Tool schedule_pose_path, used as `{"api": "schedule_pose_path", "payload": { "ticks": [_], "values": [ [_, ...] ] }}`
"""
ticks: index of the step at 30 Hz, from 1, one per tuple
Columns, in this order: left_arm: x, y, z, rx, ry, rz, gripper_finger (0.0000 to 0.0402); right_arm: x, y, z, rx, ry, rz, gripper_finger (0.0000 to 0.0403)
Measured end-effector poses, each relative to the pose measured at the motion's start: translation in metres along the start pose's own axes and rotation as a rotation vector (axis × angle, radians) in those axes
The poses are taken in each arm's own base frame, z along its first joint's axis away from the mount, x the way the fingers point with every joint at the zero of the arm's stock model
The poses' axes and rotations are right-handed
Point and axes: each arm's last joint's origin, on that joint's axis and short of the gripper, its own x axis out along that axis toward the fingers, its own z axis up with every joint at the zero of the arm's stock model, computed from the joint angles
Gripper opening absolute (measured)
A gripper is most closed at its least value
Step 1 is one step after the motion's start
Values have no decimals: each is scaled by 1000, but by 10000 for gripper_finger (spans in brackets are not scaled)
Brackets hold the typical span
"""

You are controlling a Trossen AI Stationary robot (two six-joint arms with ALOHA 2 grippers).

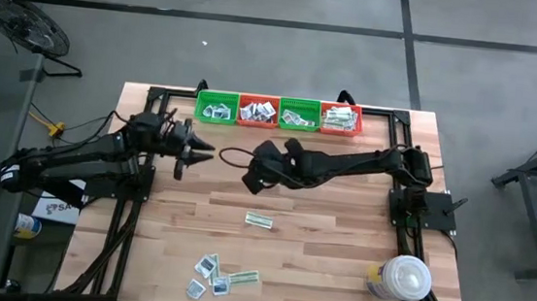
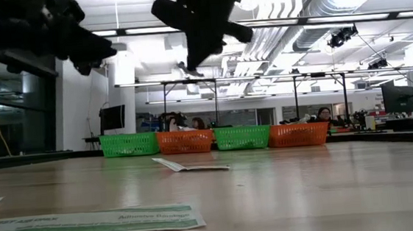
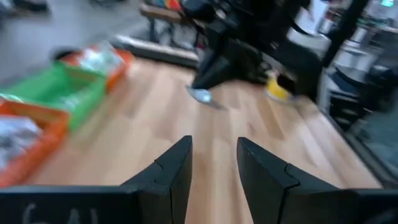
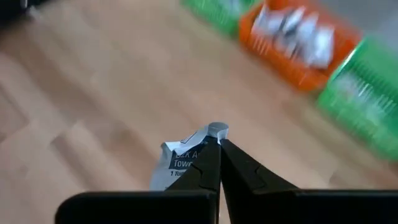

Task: Pick & Place First Aid Supplies
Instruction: Put the top gray towelette pack in the left orange bin

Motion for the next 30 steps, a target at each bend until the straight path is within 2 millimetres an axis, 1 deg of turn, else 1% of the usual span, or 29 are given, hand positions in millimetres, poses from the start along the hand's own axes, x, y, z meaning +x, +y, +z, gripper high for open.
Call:
{"api": "schedule_pose_path", "payload": {
  "ticks": [6,11,15,21,27,30],
  "values": [
    [1,2,11,82,-112,84,124,-3,8,17,-113,-229,-36,0],
    [8,5,13,140,-131,92,124,-9,15,35,-171,-421,-87,0],
    [16,9,14,168,-148,118,124,-15,19,47,-216,-531,-98,0],
    [28,15,19,237,-215,157,124,-22,21,58,-251,-634,-134,0],
    [35,18,26,320,-307,168,124,-20,18,63,-250,-648,-133,0],
    [38,19,30,361,-308,179,124,-19,16,65,-240,-655,-136,0]
  ]
}}
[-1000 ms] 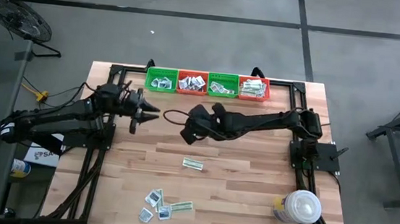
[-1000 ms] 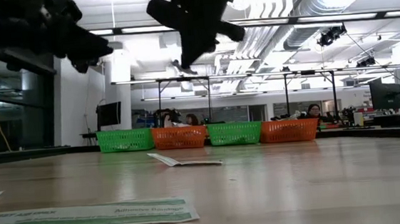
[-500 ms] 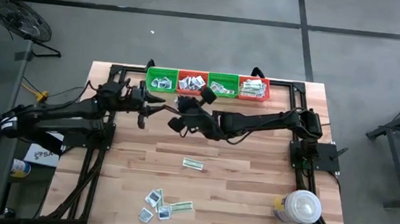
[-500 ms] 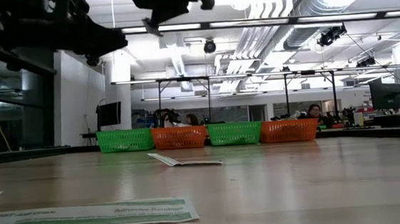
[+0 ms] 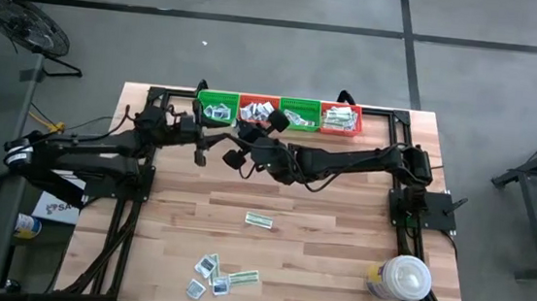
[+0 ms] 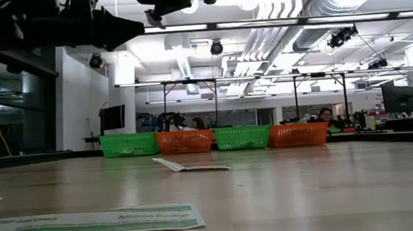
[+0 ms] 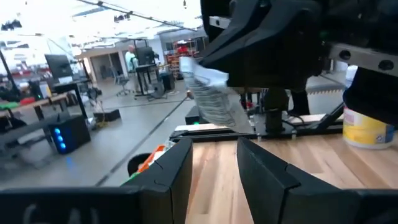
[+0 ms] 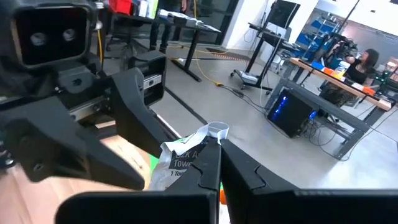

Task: Pick & Place First Aid Supplies
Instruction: Put the top gray towelette pack in the left orange bin

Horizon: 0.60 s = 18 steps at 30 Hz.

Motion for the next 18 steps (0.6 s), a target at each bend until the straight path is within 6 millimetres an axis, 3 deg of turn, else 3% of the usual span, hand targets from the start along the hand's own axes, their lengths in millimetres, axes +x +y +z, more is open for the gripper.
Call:
{"api": "schedule_pose_path", "payload": {
  "ticks": [9,18],
  "values": [
    [15,4,6,59,3,-28,131,5,-5,1,17,-8,-22,0],
    [16,6,6,31,-3,24,214,6,-5,1,35,-10,9,0]
  ]
}}
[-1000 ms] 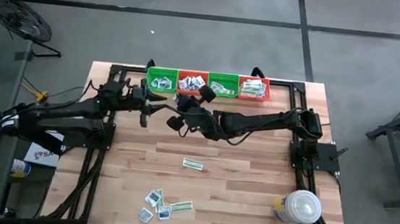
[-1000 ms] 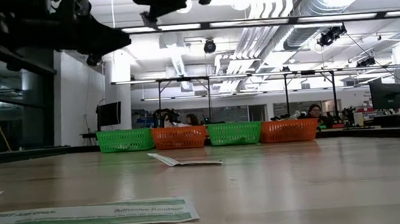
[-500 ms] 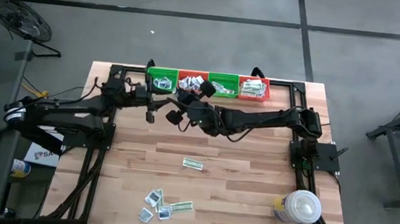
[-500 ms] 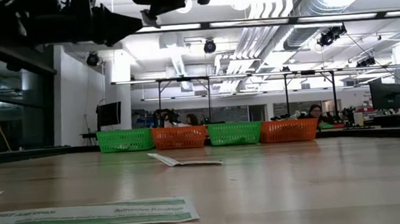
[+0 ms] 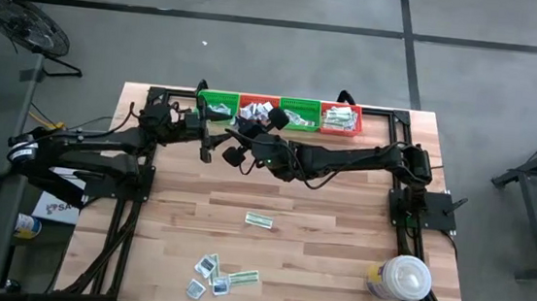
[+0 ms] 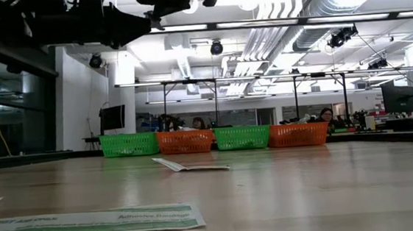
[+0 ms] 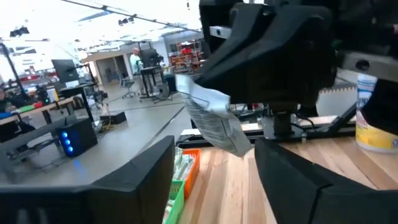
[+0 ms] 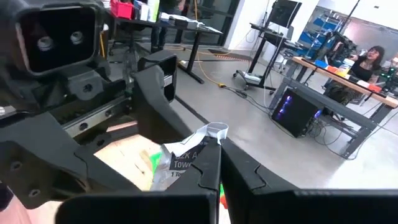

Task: Pick & Place First Aid Supplies
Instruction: Put the top gray towelette pack in the left orange bin

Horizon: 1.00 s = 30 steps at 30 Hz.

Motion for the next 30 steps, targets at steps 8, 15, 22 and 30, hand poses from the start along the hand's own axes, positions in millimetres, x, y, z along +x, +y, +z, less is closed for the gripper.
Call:
{"api": "schedule_pose_path", "payload": {
  "ticks": [8,15,22,30],
  "values": [
    [0,0,3,-72,-29,-3,244,0,3,0,11,-6,96,0],
    [0,2,12,-99,-111,10,201,0,4,0,11,-8,127,0],
    [6,5,22,-107,-72,-13,112,-1,2,2,-14,-13,136,0],
    [7,5,21,-114,-41,-18,10,-2,4,2,-28,-9,150,0]
  ]
}}
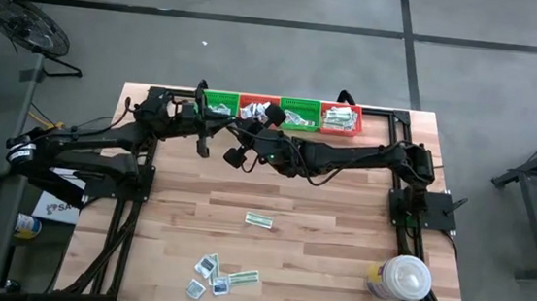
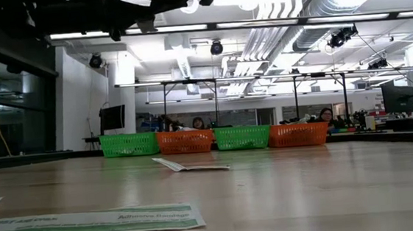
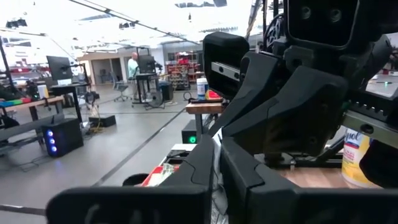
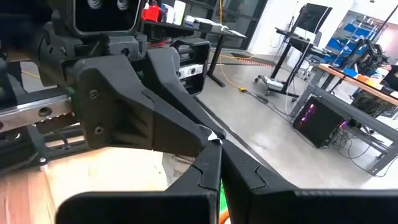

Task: Pick & Place First Aid Supplies
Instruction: Put the top gray towelette pack in the left orange bin

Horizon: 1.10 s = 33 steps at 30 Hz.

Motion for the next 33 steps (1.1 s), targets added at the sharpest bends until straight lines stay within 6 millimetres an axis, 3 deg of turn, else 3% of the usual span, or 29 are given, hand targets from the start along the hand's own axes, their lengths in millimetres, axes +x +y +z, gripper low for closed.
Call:
{"api": "schedule_pose_path", "payload": {
  "ticks": [22,27,33],
  "values": [
    [1,-1,-1,-8,16,-25,0,-10,3,3,-50,11,3,16],
    [1,-1,0,-8,16,-11,0,-18,-11,12,-63,35,32,59],
    [2,4,-11,-51,105,114,0,-35,-49,29,-32,91,17,121]
  ]
}}
